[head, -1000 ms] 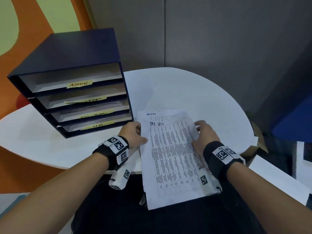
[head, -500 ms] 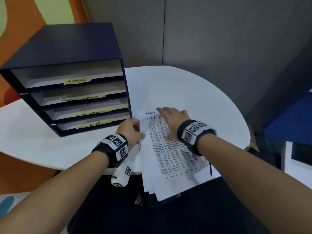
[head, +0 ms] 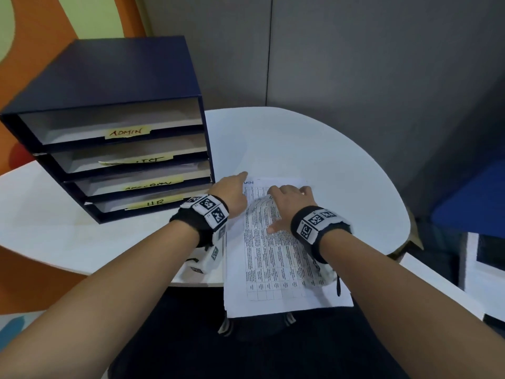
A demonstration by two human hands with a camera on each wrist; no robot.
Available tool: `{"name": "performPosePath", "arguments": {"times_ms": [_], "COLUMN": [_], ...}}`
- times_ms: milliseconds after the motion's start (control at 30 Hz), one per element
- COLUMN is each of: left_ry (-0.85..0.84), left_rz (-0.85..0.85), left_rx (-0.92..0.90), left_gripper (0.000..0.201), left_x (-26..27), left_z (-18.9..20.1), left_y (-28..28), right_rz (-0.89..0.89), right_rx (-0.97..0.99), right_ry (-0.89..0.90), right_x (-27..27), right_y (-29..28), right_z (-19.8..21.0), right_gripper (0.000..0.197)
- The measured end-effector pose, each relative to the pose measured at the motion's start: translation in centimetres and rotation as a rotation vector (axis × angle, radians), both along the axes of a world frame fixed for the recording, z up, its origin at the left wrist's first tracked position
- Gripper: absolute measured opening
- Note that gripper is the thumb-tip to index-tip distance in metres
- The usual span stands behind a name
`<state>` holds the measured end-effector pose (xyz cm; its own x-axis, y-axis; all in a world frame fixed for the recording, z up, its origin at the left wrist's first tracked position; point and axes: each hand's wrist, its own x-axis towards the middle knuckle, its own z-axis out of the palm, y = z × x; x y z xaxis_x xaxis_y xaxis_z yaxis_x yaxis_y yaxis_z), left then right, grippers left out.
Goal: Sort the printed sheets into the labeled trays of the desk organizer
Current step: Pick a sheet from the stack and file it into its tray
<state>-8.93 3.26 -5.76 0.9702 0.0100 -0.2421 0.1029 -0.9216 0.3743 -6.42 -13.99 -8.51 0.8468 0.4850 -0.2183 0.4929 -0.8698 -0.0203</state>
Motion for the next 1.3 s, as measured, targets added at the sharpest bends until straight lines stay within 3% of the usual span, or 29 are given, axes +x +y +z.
{"name": "performPosePath", "arguments": {"times_ms": [200, 300, 367, 433, 500, 567, 633, 700, 767, 833, 900, 1000, 1100, 1200, 1300], "left_ry": [-0.039, -0.149, -0.255, -0.302, -0.31, -0.299, -0.239, -0.14, -0.027, 0.05, -0.009, -0.109, -0.003, -0.07, -0.204], "left_rz": [-0.007, 0.04, 0.081, 0.113, 0.129, 0.133, 0.134, 0.103, 0.071, 0.094, 0.146, 0.135, 0.108, 0.124, 0.129], "left_rx": [0.167, 0.101, 0.034, -0.016, -0.089, -0.192, -0.279, -0.287, -0.29, -0.314, -0.325, -0.161, 0.038, 0.102, 0.079], "left_gripper": [0.055, 0.048, 0.027, 0.008, 0.015, 0.016, 0.009, 0.007, 0.026, 0.049, 0.051, 0.05, 0.061, 0.044, 0.014], "left_x": [1.0, 1.1, 0.8, 0.1, -0.9, -1.8, -2.2, -2.0, -1.4, -0.8, 0.0, 1.5, 2.8, 3.2, 2.9], "left_z": [-0.9, -1.2, -1.2, -1.4, -1.9, -2.3, -2.2, -1.3, -0.2, 0.9, 1.8, 1.9, 0.9, 0.3, 0.6], "left_y": [0.5, 0.8, 0.7, 0.7, 0.9, 1.4, 2.0, 2.7, 3.1, 3.1, 2.8, 1.9, 0.8, 0.5, 0.5], "right_rz": [0.019, 0.017, 0.008, -0.014, -0.064, -0.088, -0.066, -0.03, -0.006, -0.011, -0.034, -0.057, -0.061, -0.056, -0.055], "right_rx": [-0.005, -0.029, -0.047, -0.062, -0.06, -0.076, -0.144, -0.188, -0.186, -0.141, -0.085, -0.057, -0.058, -0.06, -0.041], "right_ry": [-0.012, -0.017, -0.034, -0.087, -0.154, -0.218, -0.267, -0.307, -0.309, -0.243, -0.18, -0.169, -0.177, -0.184, -0.189], "right_x": [0.0, -0.1, -0.1, -0.3, -0.4, -0.6, -0.8, -1.0, -1.0, -0.9, -0.8, -1.0, -1.4, -1.7, -2.0], "right_y": [0.4, 0.5, 0.6, 0.9, 1.3, 1.5, 1.5, 1.4, 1.2, 1.1, 1.0, 1.0, 0.9, 0.7, 0.7], "right_z": [0.0, 0.3, 0.4, 0.1, -0.2, -0.4, -0.4, -0.3, -0.4, -0.7, -0.8, -0.9, -0.8, -0.9, -0.9], "right_gripper": [0.09, 0.09, 0.094, 0.111, 0.134, 0.145, 0.137, 0.116, 0.098, 0.092, 0.088, 0.086, 0.083, 0.082, 0.081]}}
